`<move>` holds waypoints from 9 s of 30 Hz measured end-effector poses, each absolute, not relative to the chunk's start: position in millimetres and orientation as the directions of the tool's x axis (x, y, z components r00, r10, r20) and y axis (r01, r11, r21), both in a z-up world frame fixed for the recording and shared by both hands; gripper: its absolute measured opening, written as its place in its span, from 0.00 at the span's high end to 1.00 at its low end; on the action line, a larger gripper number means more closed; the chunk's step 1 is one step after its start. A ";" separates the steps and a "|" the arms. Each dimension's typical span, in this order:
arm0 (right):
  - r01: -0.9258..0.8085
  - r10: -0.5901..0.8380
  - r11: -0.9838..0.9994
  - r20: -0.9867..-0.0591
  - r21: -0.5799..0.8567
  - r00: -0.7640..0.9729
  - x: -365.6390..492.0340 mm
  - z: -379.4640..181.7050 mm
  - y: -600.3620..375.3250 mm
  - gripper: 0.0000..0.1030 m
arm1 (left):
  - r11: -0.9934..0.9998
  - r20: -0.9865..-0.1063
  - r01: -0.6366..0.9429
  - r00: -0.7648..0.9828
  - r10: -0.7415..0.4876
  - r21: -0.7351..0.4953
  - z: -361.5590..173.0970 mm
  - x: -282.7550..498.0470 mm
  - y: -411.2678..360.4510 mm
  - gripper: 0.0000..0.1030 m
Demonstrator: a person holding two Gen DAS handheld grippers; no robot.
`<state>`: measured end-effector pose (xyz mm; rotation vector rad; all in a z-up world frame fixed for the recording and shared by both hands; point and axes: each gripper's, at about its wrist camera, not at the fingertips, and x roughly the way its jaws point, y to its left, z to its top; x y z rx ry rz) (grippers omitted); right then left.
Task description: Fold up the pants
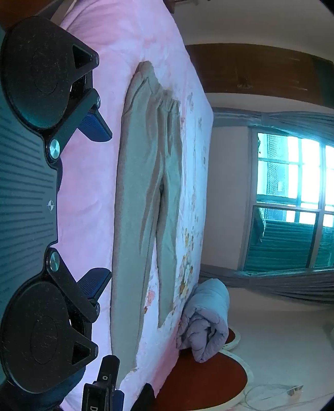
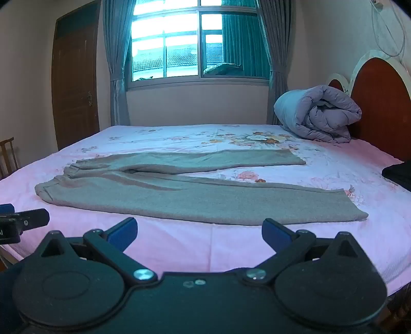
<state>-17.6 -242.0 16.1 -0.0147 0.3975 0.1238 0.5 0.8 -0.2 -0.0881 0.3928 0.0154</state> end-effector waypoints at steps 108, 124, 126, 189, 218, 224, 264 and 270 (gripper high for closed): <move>-0.113 0.132 0.991 -0.388 0.071 0.912 -11.3 23.0 -259.1 0.06 | 0.996 -0.374 -0.055 0.927 0.026 -0.065 5.7 5.4 11.5 0.00; 0.030 -0.034 0.999 -0.246 -0.020 0.969 79.9 75.9 -327.5 0.06 | 0.955 -0.371 -0.291 0.895 0.249 -0.060 49.8 99.8 142.6 0.00; 0.054 -0.058 0.998 -0.231 -0.024 0.971 92.2 83.2 -336.8 0.06 | 0.952 -0.380 -0.302 0.888 0.259 -0.056 50.0 113.1 152.4 0.00; 0.150 -0.155 0.987 -0.492 -0.051 0.857 464.6 12.5 -397.7 0.06 | 1.000 -0.695 0.004 0.719 -0.015 -0.017 -70.3 529.6 302.2 0.82; -0.095 0.104 0.994 -0.548 0.045 0.830 554.1 -16.8 -478.4 0.32 | 0.989 -0.566 -0.108 0.824 0.032 -0.101 -33.7 481.6 301.2 0.83; -0.364 0.356 0.926 -0.548 0.100 0.757 540.1 -4.8 -399.9 0.33 | 0.988 -0.477 -0.066 0.879 -0.011 -0.143 -15.9 464.5 303.8 0.83; -0.815 0.429 0.568 -0.805 -0.113 0.410 581.8 -28.7 -206.7 0.99 | 0.978 -0.422 0.113 0.889 -0.179 -0.178 -9.9 447.8 338.0 0.83; -0.791 0.469 0.592 -0.732 -0.154 0.494 553.7 7.7 -221.3 1.00 | 0.976 -0.416 0.108 0.891 -0.180 -0.191 -9.3 449.5 341.5 0.83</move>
